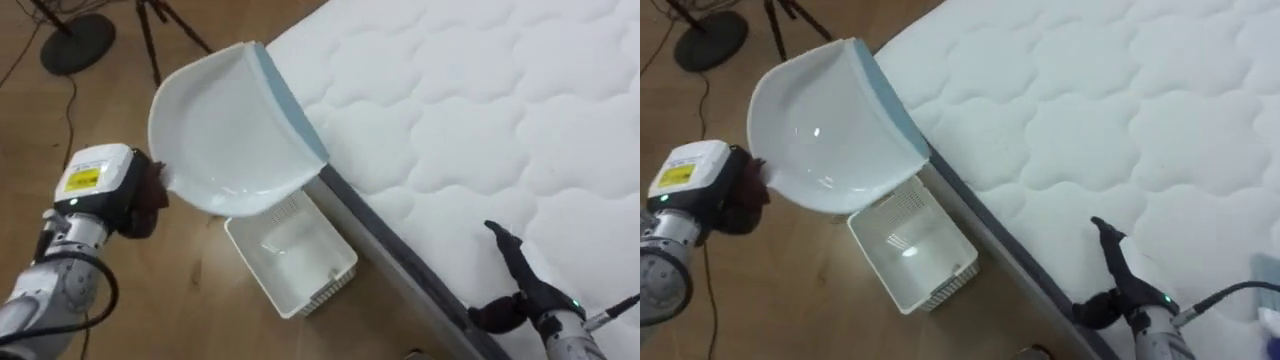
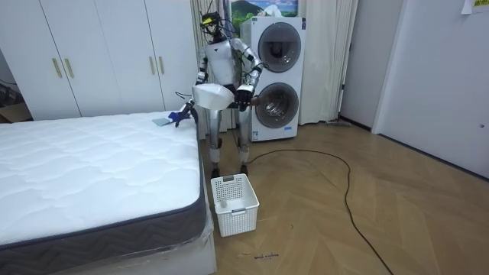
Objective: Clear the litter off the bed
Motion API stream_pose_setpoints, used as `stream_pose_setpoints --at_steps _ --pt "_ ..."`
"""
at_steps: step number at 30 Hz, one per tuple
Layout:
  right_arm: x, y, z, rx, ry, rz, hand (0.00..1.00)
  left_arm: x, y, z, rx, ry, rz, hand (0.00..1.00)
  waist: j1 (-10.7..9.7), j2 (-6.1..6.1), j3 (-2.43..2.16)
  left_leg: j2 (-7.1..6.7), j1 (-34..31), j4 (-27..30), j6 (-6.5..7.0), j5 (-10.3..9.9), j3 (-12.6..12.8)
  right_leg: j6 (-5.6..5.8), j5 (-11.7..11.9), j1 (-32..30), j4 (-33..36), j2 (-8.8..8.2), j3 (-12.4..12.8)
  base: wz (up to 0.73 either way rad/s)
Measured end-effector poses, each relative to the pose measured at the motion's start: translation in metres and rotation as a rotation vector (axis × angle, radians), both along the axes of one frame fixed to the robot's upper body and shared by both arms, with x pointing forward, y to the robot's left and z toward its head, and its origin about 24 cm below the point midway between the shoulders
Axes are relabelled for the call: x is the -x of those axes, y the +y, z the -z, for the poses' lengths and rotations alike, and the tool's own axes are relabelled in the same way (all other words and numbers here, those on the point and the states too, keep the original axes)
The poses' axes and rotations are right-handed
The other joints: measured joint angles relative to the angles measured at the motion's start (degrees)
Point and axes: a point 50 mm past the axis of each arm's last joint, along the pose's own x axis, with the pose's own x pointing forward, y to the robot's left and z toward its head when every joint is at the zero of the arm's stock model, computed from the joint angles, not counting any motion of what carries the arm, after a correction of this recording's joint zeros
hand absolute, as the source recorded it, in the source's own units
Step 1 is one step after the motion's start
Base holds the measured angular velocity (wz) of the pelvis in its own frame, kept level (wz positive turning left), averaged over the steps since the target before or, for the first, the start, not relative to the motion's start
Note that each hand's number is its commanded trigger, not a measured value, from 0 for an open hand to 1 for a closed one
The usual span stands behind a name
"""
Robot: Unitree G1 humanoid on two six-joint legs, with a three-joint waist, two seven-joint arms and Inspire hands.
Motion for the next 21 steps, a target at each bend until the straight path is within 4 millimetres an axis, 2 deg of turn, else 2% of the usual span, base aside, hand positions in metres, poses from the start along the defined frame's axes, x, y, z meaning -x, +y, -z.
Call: stream_pose_setpoints --at_steps 2,3,4,5,6,7,8,9,10,11,12,13,14,15,16,17,19,21 --pt "0.003 0.007 0.001 -0.032 -0.005 0.010 0.00 0.011 -0.004 0.008 0.049 0.010 -0.010 1.00 1.48 -1.44 -0.07 0.57 2.63 -1.75 0.01 -0.03 2.48 -1.34 2.64 0.53 -1.93 0.03 -4.11 -1.34" --pt "0.003 0.013 0.003 -0.056 -0.011 0.013 0.00 0.020 -0.004 0.013 0.079 0.019 -0.034 1.00 2.49 -2.33 -0.27 0.99 3.97 -2.69 0.01 -0.03 4.24 -3.01 5.17 0.68 -3.78 -0.11 -8.73 -1.66" --pt "0.003 0.016 0.004 -0.069 -0.011 0.015 0.00 0.027 -0.004 0.019 0.107 0.031 -0.063 1.00 3.16 -2.64 -0.33 2.55 5.02 -4.05 0.00 -0.03 7.54 -4.93 7.88 1.90 -6.62 -0.18 -14.27 -1.61" --pt "0.003 0.018 0.004 -0.076 -0.010 0.017 0.00 0.031 -0.003 0.022 0.118 0.036 -0.077 1.00 3.30 -2.74 -0.34 3.24 5.49 -4.39 0.06 -0.10 9.89 -5.60 8.35 2.33 -7.14 -0.42 -17.61 -1.29" --pt "0.006 0.018 0.005 -0.082 -0.007 0.030 0.00 0.035 -0.005 0.027 0.148 0.047 -0.096 1.00 3.26 -2.83 -0.42 4.35 6.73 -5.36 -0.22 -0.13 14.54 -6.03 5.69 2.59 -3.29 -1.63 -23.24 -0.98" --pt "0.010 0.014 0.006 -0.090 -0.003 0.059 0.00 0.037 -0.011 0.029 0.197 0.048 -0.104 1.00 3.60 -2.85 -0.40 4.63 8.29 -7.03 -0.74 0.17 18.82 -6.33 1.75 4.03 1.26 -3.31 -27.38 -0.92" --pt "0.011 0.011 0.006 -0.096 -0.002 0.076 0.00 0.036 -0.015 0.029 0.222 0.043 -0.106 1.00 4.23 -2.94 -0.40 4.59 8.92 -7.47 -0.86 0.25 20.75 -6.19 -0.23 4.89 3.09 -4.20 -28.73 -0.99" --pt "0.012 0.009 0.006 -0.115 -0.005 0.103 0.00 0.035 -0.018 0.028 0.278 0.030 -0.116 1.00 5.48 -3.23 -0.40 4.50 9.97 -7.71 -1.15 0.15 24.24 -5.72 -3.63 6.74 5.54 -6.03 -30.18 -1.14" --pt "0.011 0.010 0.006 -0.141 -0.012 0.116 0.00 0.034 -0.018 0.024 0.339 0.015 -0.133 1.00 6.09 -3.78 -0.58 4.34 10.48 -7.20 -1.49 -0.10 26.74 -5.03 -5.82 8.03 6.14 -7.60 -30.82 -1.14" --pt "0.010 0.012 0.006 -0.154 -0.015 0.117 0.00 0.033 -0.017 0.021 0.371 0.000 -0.144 1.00 6.40 -4.24 -0.44 4.14 10.52 -6.35 -1.60 -0.21 27.12 -4.58 -6.26 7.92 5.23 -7.92 -30.75 -1.05" --pt "0.008 0.017 0.007 -0.166 -0.014 0.102 0.00 0.030 -0.017 0.016 0.431 -0.029 -0.166 1.00 7.10 -5.03 -0.27 3.89 10.04 -4.97 -1.54 -0.26 25.04 -4.99 -6.46 7.61 3.50 -7.35 -30.27 -1.34" --pt "0.006 0.021 0.008 -0.171 -0.011 0.082 0.00 0.030 -0.018 0.015 0.483 -0.044 -0.188 1.00 9.19 -4.98 -0.33 3.90 9.90 -3.94 -1.50 -0.29 19.83 -6.39 -5.63 8.02 1.03 -5.49 -27.55 -1.46" --pt "0.004 0.025 0.007 -0.176 -0.011 0.067 0.00 0.031 -0.018 0.016 0.503 -0.047 -0.200 1.00 9.65 -4.89 -0.39 4.02 9.55 -3.08 -1.51 -0.30 16.92 -6.78 -5.19 8.91 -0.52 -4.72 -26.96 -1.49" --pt "0.002 0.032 0.007 -0.192 -0.011 0.044 0.00 0.032 -0.019 0.017 0.530 -0.044 -0.213 1.00 9.28 -4.53 -0.37 4.67 8.78 -1.28 -1.56 -0.29 13.12 -7.11 -3.39 10.34 -2.94 -3.51 -26.66 -0.91" --pt "0.003 0.036 0.007 -0.205 -0.013 0.035 0.00 0.032 -0.023 0.019 0.550 -0.034 -0.208 1.00 8.32 -4.37 -0.48 5.18 9.25 -1.26 -1.63 -0.25 12.05 -7.15 -2.54 11.45 -4.62 -2.57 -26.24 -0.62" --pt "0.004 0.038 0.007 -0.213 -0.014 0.036 0.00 0.032 -0.025 0.020 0.562 -0.031 -0.202 1.00 7.43 -4.38 -0.58 5.26 9.81 -1.77 -1.64 -0.25 12.23 -7.09 -2.36 11.72 -5.14 -2.24 -26.30 -0.25" --pt "0.005 0.041 0.009 -0.238 -0.014 0.052 0.00 0.032 -0.035 0.023 0.605 -0.006 -0.177 1.00 5.41 -4.81 -0.64 5.45 11.51 -3.40 -1.72 -0.27 14.50 -7.25 -1.96 11.96 -5.58 -1.61 -26.97 -0.26" --pt "0.006 0.040 0.009 -0.244 -0.013 0.065 0.00 0.035 -0.042 0.028 0.638 0.018 -0.173 1.00 5.34 -4.82 -0.65 5.69 11.87 -3.25 -1.73 -0.27 15.75 -7.64 -1.28 12.06 -6.34 -1.33 -27.83 -0.53"
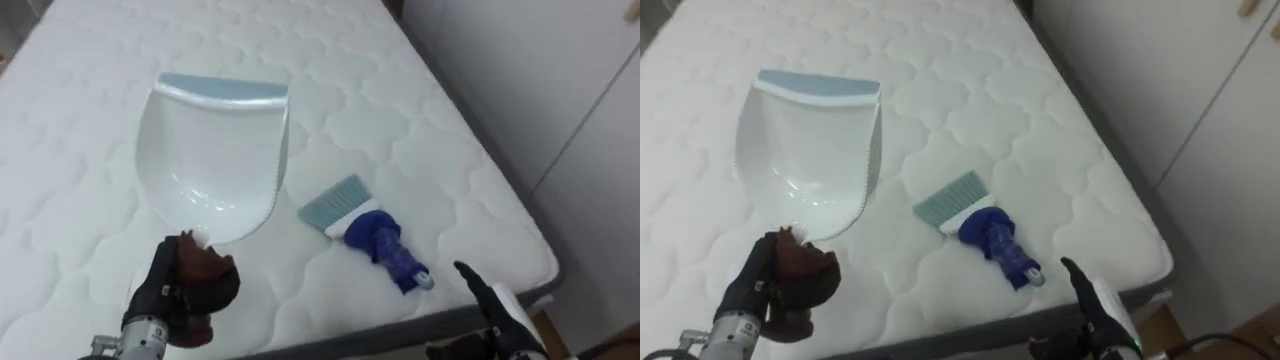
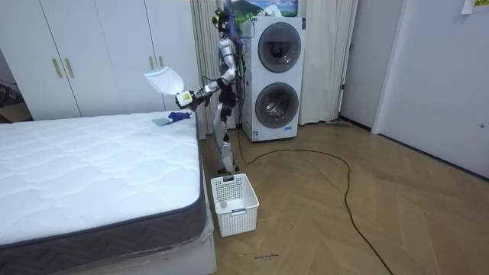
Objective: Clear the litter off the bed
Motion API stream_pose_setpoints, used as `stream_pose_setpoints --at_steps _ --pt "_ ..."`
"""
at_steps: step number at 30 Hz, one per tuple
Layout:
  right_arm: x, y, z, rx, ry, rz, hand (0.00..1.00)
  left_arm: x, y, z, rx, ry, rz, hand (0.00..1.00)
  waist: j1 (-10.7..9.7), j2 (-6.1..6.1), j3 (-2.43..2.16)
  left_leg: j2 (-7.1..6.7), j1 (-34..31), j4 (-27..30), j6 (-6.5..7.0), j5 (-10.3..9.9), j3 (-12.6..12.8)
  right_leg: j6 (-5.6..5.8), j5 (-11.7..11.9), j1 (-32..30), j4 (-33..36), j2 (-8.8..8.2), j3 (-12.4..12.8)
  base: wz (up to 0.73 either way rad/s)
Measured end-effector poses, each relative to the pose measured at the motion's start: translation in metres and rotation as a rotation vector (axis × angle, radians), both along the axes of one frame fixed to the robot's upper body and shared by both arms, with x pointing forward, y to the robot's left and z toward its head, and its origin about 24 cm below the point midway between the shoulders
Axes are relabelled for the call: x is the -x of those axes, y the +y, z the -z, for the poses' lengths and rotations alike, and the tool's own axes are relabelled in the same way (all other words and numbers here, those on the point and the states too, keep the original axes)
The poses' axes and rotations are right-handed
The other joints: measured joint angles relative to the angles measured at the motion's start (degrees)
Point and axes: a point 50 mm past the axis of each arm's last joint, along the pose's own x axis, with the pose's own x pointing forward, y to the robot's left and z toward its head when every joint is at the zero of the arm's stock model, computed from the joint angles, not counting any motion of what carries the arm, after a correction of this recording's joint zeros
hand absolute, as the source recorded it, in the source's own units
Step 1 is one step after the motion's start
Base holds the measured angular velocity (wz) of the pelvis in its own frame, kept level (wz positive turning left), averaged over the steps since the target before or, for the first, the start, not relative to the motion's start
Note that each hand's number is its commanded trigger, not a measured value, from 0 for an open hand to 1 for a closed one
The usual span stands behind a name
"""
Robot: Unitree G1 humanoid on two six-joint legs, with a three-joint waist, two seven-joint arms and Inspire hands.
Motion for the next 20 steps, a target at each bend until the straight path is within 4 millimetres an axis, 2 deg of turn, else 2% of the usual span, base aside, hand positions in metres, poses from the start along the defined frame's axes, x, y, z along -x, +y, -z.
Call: stream_pose_setpoints --at_steps 1,2,6,9,14,16,20 --pt "0.002 0.000 0.001 -0.006 0.005 0.012 0.00 0.003 0.001 0.004 0.000 0.022 -0.004 0.44 -0.09 0.40 0.13 0.04 0.52 -0.20 0.25 -0.22 0.06 0.08 0.06 0.77 -0.82 0.03 0.31 -0.10" --pt "0.003 0.000 0.002 -0.007 0.006 0.018 0.00 0.004 0.002 0.006 -0.002 0.032 -0.007 0.00 -0.01 0.42 0.12 0.00 0.70 -0.19 0.36 -0.34 0.13 0.11 0.04 0.87 -0.83 0.04 0.39 -0.15" --pt "0.006 -0.005 0.010 0.007 0.047 0.049 0.00 0.012 0.007 0.019 0.015 0.100 -0.028 0.00 -0.11 1.43 -0.11 -0.35 0.99 0.70 1.00 -1.43 0.63 0.63 -0.51 0.69 -0.40 -1.04 -1.77 -0.12" --pt "0.011 -0.006 0.015 0.015 0.088 0.057 0.00 0.016 0.008 0.025 0.030 0.135 -0.034 0.00 0.24 1.93 0.18 -1.22 2.10 -0.73 1.29 -1.45 1.45 1.17 -1.46 0.49 0.39 -1.63 -0.98 -0.10" --pt "0.022 -0.007 0.025 0.012 0.165 0.075 0.00 0.028 0.014 0.038 0.026 0.218 -0.049 0.00 0.00 1.41 0.37 -1.77 4.18 -2.27 1.40 -1.41 1.10 1.48 -1.85 2.69 -1.20 -2.01 -1.11 0.01" --pt "0.029 -0.007 0.031 0.006 0.206 0.090 0.00 0.037 0.018 0.049 0.018 0.278 -0.067 0.00 -0.05 0.84 -0.09 -1.78 4.80 -2.66 1.41 -1.41 0.87 1.50 -1.83 3.84 -2.64 -2.02 -1.52 0.06" --pt "0.036 -0.004 0.037 -0.013 0.246 0.109 0.00 0.055 0.023 0.064 0.008 0.379 -0.097 0.00 0.04 0.15 -0.14 -1.78 6.09 -3.68 1.42 -1.40 0.88 1.51 -1.83 4.82 -3.27 -1.97 -1.46 -0.02"
